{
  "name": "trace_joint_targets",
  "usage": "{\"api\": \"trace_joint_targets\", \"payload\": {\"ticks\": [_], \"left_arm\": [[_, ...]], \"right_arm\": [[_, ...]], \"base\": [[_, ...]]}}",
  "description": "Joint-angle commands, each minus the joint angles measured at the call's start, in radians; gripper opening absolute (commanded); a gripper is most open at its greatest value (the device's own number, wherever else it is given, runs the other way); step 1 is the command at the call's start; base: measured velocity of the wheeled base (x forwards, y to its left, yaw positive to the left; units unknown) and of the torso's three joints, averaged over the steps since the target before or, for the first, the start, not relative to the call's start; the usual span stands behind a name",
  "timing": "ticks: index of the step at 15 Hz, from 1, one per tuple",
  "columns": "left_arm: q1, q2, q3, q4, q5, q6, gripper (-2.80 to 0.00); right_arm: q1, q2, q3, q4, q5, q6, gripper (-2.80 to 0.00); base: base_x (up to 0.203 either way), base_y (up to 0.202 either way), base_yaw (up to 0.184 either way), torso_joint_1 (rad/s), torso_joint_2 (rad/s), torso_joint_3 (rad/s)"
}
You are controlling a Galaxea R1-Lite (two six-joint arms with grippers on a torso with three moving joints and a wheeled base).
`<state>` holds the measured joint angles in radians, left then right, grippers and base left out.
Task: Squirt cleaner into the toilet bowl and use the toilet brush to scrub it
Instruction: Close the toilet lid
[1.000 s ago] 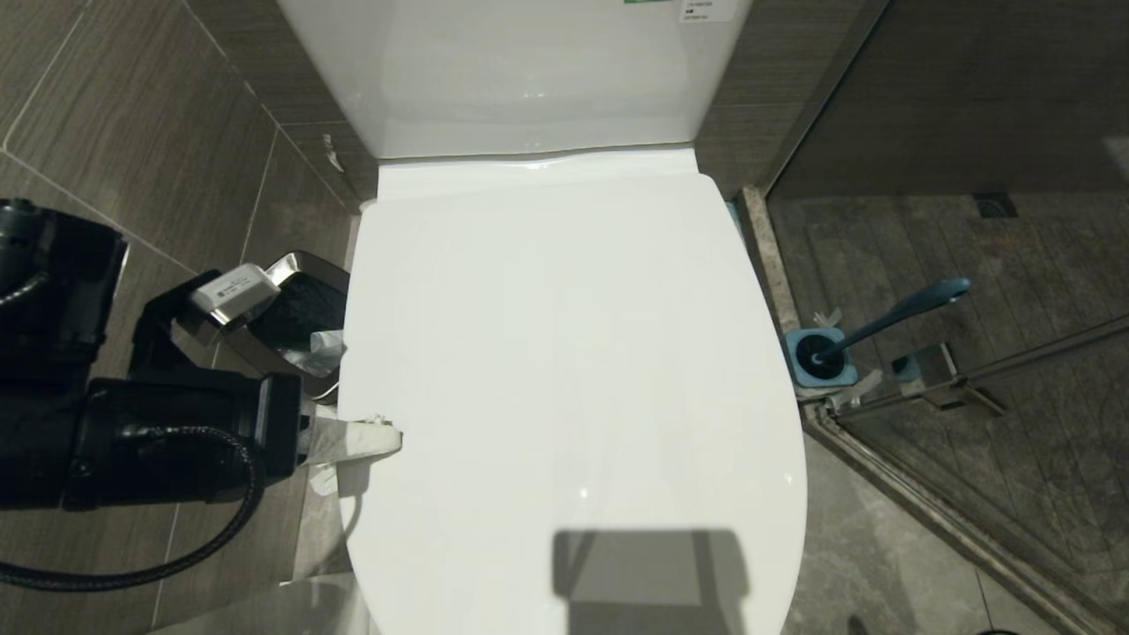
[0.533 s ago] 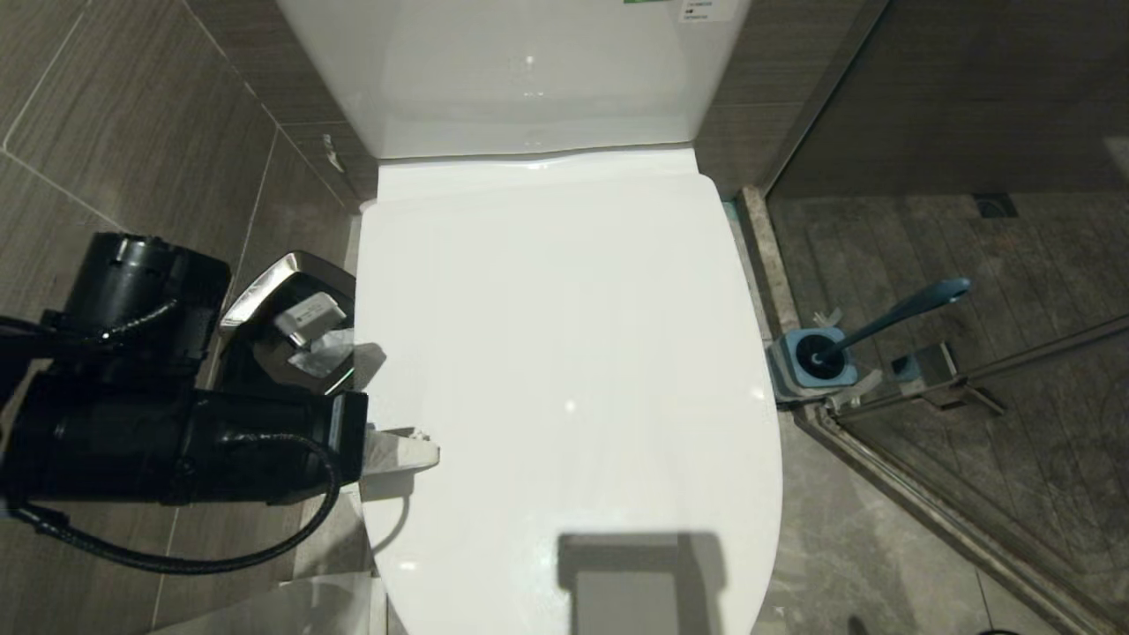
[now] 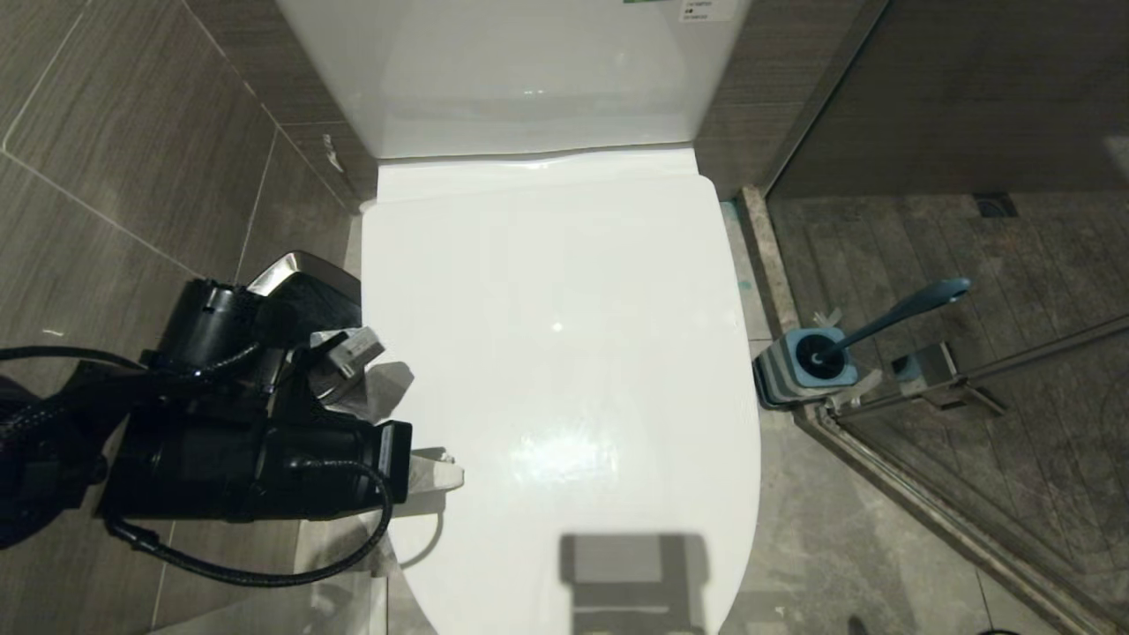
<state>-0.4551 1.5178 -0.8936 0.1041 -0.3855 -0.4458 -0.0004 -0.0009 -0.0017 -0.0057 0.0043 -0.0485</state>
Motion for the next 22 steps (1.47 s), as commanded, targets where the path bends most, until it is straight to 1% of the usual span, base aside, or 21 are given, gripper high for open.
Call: {"api": "trace_joint_targets", "payload": {"ticks": [1,5,8,12,14,18,22], "left_arm": [[-0.004,0.015,0.002,-0.003,-0.001,-0.004,-2.80],[-0.005,0.015,0.040,-0.007,0.001,-0.004,-2.80],[-0.005,0.012,0.055,-0.035,0.001,-0.002,-2.80],[-0.010,0.007,0.077,-0.041,0.013,-0.004,-2.80],[-0.010,0.008,0.090,-0.066,0.017,-0.005,-2.80],[-0.010,0.015,0.114,-0.107,0.030,-0.033,-2.80],[-0.010,0.003,0.114,-0.108,0.043,-0.036,-2.80]], "right_arm": [[-0.001,0.001,0.000,0.000,0.000,-0.001,-2.80],[0.000,0.001,0.000,0.000,0.000,-0.001,-2.80],[-0.001,0.001,0.000,0.000,0.000,-0.001,-2.80],[-0.001,0.001,0.000,0.000,0.000,-0.001,-2.80],[-0.001,0.001,0.000,0.000,0.000,-0.001,-2.80],[0.000,0.001,0.000,0.000,0.000,-0.001,-2.80],[0.000,0.001,0.000,0.000,0.000,-0.001,-2.80]], "base": [[0.000,0.000,0.000,0.000,0.00,0.000],[0.000,0.000,0.000,0.000,0.00,0.000],[0.000,0.000,0.000,0.000,0.00,0.000],[0.000,0.000,0.000,0.000,0.00,0.000],[0.000,0.000,0.000,0.000,0.00,0.000],[0.000,0.000,0.000,0.000,0.00,0.000],[0.000,0.000,0.000,0.000,0.00,0.000]]}}
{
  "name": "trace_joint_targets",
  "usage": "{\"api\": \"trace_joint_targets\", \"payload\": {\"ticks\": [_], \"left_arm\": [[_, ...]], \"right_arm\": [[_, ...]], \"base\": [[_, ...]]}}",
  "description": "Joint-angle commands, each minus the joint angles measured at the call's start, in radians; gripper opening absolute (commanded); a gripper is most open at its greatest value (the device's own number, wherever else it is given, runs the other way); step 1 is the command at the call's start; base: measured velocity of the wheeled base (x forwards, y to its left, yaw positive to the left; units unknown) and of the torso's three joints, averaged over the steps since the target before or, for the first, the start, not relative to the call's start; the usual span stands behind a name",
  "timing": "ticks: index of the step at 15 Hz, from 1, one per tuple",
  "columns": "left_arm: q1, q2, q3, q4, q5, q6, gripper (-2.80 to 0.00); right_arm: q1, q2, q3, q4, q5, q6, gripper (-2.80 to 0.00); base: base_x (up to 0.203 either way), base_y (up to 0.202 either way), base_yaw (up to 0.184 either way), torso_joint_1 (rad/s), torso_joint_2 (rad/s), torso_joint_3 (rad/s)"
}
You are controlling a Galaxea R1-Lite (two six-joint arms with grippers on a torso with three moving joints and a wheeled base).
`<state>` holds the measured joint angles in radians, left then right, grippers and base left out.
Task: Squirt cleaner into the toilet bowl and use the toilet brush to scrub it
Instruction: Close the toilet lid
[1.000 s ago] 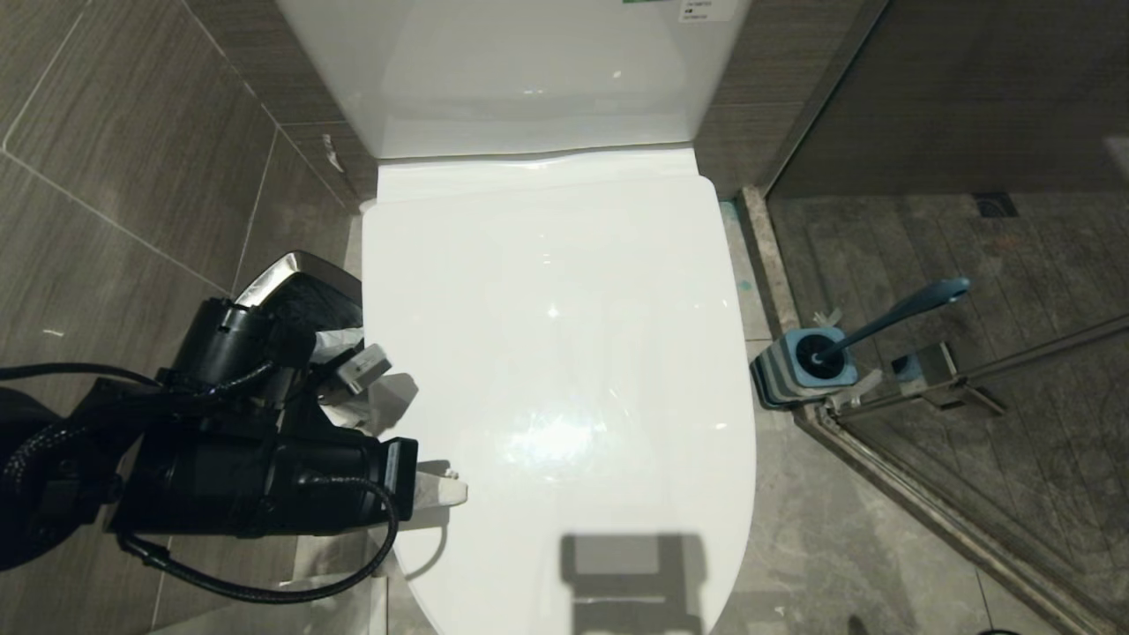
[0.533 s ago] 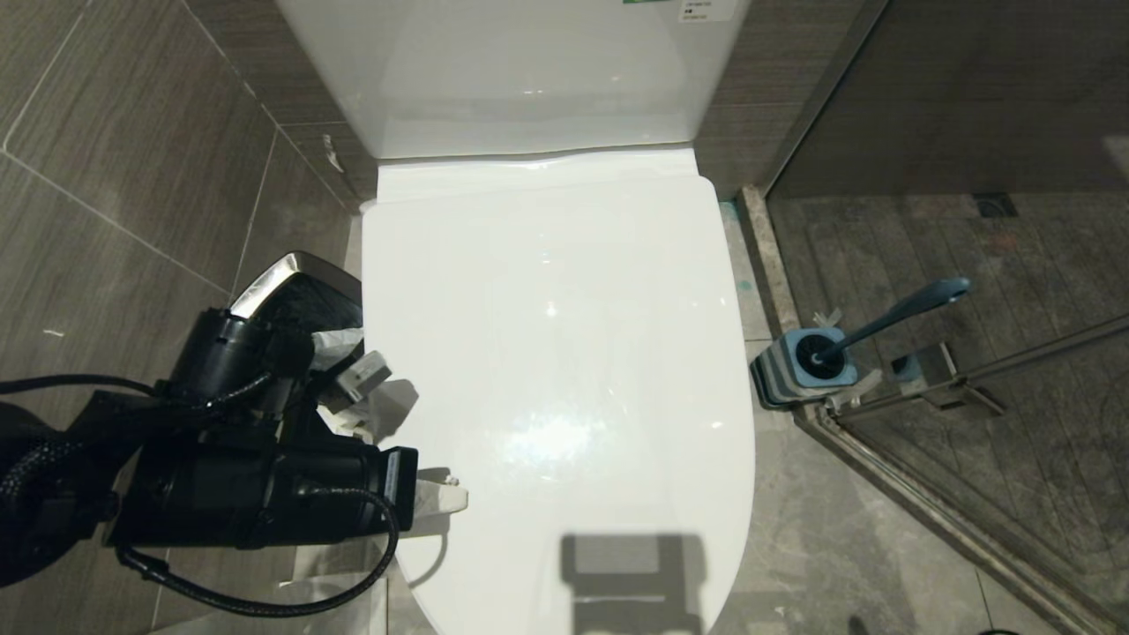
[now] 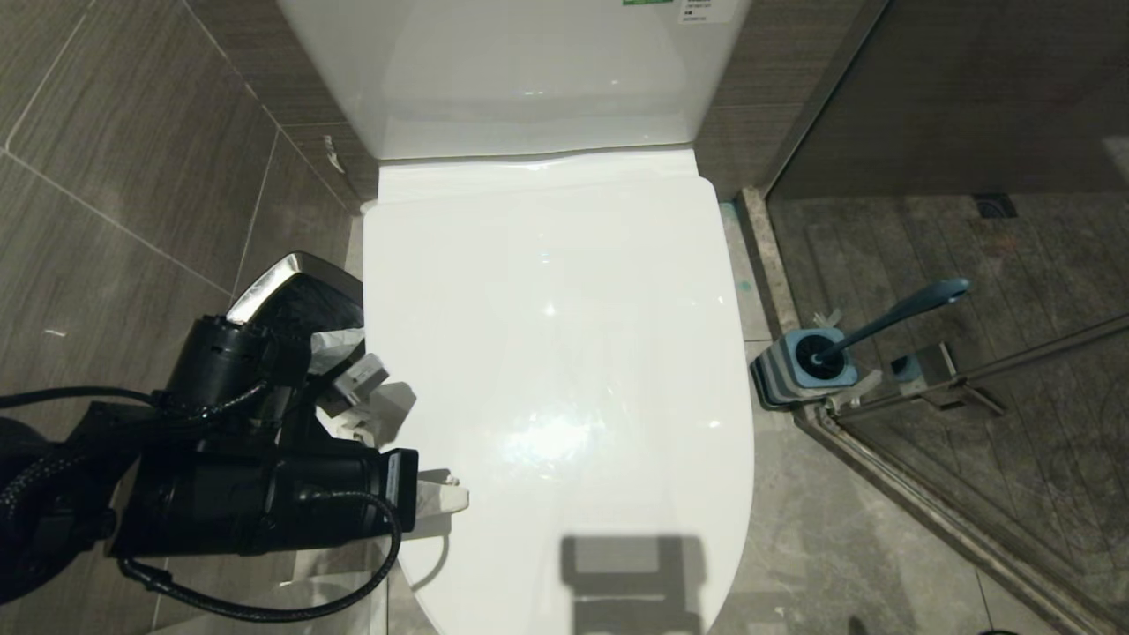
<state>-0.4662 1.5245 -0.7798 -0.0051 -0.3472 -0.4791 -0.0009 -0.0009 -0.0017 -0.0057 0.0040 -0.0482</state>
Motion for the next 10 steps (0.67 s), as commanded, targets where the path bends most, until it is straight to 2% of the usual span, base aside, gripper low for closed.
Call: {"api": "trace_joint_targets", "payload": {"ticks": [1,4,7,8,10], "left_arm": [[0.001,-0.014,-0.005,0.001,0.022,-0.001,-2.80],[0.007,-0.101,-0.023,-0.059,0.049,0.042,-2.80],[0.054,-0.176,-0.067,-0.148,0.049,0.231,-2.80],[0.076,-0.189,-0.093,-0.180,0.046,0.276,-2.80],[0.103,-0.197,-0.125,-0.230,0.042,0.317,-2.80]], "right_arm": [[0.001,0.001,0.000,0.000,0.001,-0.001,-2.80],[0.001,0.001,0.000,0.000,0.001,-0.001,-2.80],[-0.001,0.001,0.000,0.000,0.001,-0.001,-2.80],[0.001,0.001,0.000,0.000,0.001,-0.001,-2.80],[0.001,0.001,0.000,0.000,0.001,-0.001,-2.80]], "base": [[0.000,0.000,0.000,0.000,0.00,0.000],[0.000,0.000,0.000,0.000,0.00,0.000],[0.000,0.000,0.000,0.000,0.00,0.000],[0.000,0.000,0.000,0.000,0.00,0.000],[0.000,0.000,0.000,0.000,0.00,0.000]]}}
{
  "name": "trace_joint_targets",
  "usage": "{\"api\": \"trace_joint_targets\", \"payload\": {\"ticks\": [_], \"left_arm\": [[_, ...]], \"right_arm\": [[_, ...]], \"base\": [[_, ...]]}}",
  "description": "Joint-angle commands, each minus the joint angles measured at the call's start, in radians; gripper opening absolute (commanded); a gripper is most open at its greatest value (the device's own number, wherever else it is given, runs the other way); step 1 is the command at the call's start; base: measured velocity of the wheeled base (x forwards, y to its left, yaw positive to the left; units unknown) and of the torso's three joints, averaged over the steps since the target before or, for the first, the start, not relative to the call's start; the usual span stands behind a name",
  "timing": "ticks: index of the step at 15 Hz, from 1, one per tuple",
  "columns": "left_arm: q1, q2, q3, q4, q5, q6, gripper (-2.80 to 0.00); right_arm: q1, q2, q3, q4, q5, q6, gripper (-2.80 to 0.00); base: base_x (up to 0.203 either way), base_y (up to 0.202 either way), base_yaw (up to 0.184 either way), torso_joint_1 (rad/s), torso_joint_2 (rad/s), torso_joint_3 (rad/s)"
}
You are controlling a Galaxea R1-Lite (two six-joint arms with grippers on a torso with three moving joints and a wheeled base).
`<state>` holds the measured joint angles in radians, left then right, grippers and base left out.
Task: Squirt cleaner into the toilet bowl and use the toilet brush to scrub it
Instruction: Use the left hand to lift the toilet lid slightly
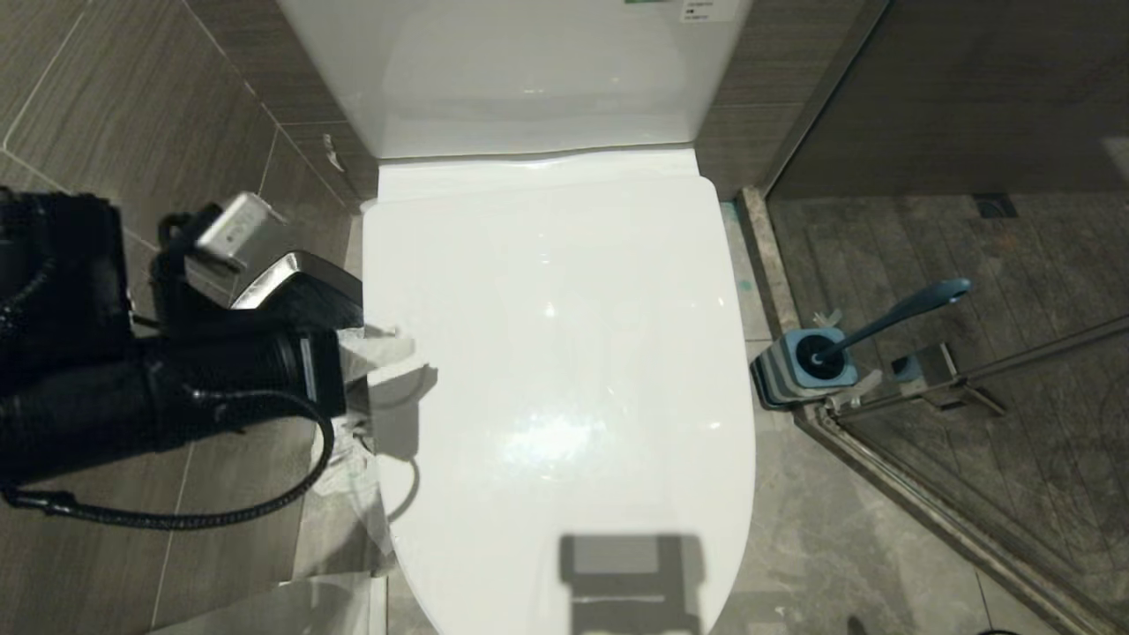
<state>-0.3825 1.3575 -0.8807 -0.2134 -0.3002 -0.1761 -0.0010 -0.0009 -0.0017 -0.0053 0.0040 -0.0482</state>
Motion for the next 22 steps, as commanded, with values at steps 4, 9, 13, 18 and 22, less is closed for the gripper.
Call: {"api": "trace_joint_targets", "payload": {"ticks": [4,9,13,18,22], "left_arm": [[0.057,-0.041,-0.070,-0.049,-0.007,0.055,-2.80],[0.081,-0.036,-0.135,-0.048,-0.006,0.090,-2.80],[0.117,-0.017,-0.207,-0.040,-0.008,0.146,-2.80],[0.187,0.003,-0.285,0.029,-0.010,0.148,-2.80],[0.242,0.002,-0.341,0.168,-0.016,0.143,-2.80]], "right_arm": [[-0.001,0.001,0.000,-0.001,0.001,-0.001,-2.80],[0.000,0.001,0.000,-0.001,0.001,-0.001,-2.80],[0.001,0.001,0.000,-0.001,0.001,-0.001,-2.80],[0.000,0.001,0.000,-0.001,0.001,-0.001,-2.80],[0.000,0.001,0.000,-0.001,0.001,-0.001,-2.80]], "base": [[0.000,0.000,0.000,0.000,0.00,0.000],[0.000,0.000,0.000,0.000,0.00,0.000],[0.000,0.000,0.000,0.000,0.00,0.000],[0.000,0.000,0.000,0.000,0.00,0.000],[0.000,0.000,0.000,0.000,0.00,0.000]]}}
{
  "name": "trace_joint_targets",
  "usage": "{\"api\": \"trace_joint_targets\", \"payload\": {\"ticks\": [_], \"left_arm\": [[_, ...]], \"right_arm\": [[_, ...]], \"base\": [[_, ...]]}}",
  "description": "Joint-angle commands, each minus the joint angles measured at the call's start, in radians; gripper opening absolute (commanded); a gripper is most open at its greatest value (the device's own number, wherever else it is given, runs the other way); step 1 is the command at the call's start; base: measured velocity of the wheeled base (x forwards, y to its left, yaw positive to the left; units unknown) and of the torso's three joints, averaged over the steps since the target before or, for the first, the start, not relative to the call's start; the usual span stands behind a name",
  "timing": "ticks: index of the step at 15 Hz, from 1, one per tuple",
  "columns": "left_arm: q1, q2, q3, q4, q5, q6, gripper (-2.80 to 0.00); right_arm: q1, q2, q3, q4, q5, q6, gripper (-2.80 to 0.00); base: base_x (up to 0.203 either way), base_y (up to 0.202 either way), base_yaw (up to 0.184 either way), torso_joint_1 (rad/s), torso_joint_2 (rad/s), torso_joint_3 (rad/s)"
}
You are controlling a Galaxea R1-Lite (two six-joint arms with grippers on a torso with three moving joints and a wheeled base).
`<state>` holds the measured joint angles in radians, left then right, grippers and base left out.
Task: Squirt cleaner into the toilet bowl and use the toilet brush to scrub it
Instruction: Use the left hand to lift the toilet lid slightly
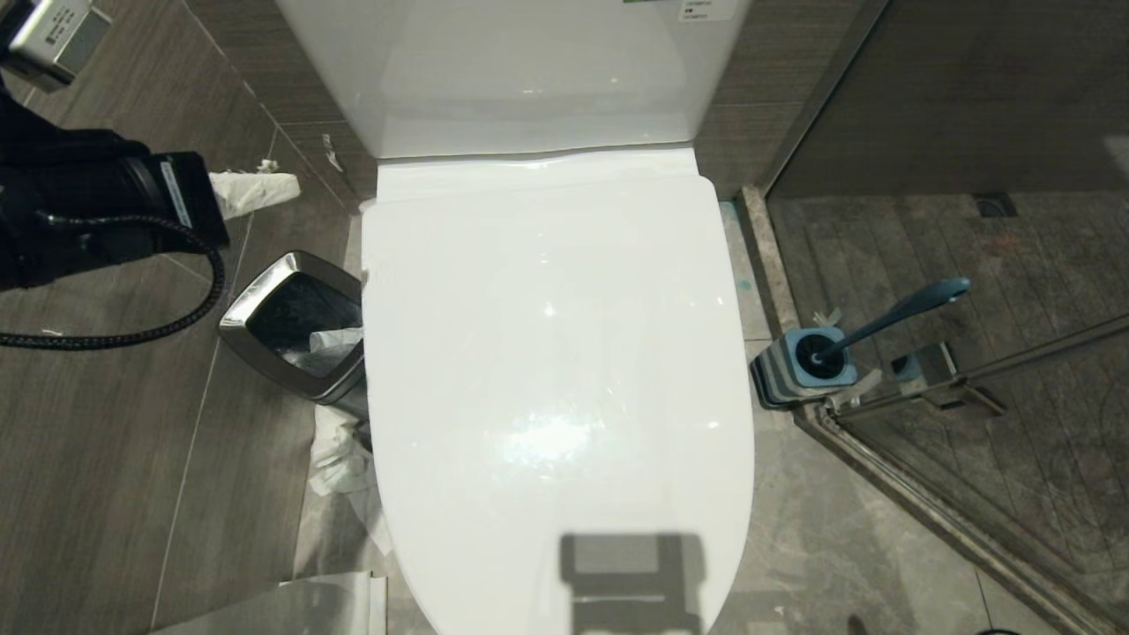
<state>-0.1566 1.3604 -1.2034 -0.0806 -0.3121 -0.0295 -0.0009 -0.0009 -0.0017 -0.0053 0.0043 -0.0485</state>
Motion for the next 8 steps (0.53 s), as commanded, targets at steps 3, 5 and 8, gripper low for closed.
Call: {"api": "trace_joint_targets", "payload": {"ticks": [3,5,8], "left_arm": [[0.067,-0.008,-0.033,0.129,-0.080,-0.007,-2.80],[0.091,-0.011,-0.029,0.168,-0.135,-0.010,-2.80],[0.131,-0.014,-0.022,0.206,-0.268,-0.018,-2.80]], "right_arm": [[-0.001,0.001,0.000,-0.001,0.000,-0.001,-2.80],[0.000,0.001,0.000,-0.001,0.000,-0.001,-2.80],[0.001,0.001,0.000,-0.001,0.000,-0.001,-2.80]], "base": [[0.000,0.000,0.000,0.000,0.00,0.000],[0.000,0.000,0.000,0.000,0.00,0.000],[0.000,0.000,0.000,0.000,0.00,0.000]]}}
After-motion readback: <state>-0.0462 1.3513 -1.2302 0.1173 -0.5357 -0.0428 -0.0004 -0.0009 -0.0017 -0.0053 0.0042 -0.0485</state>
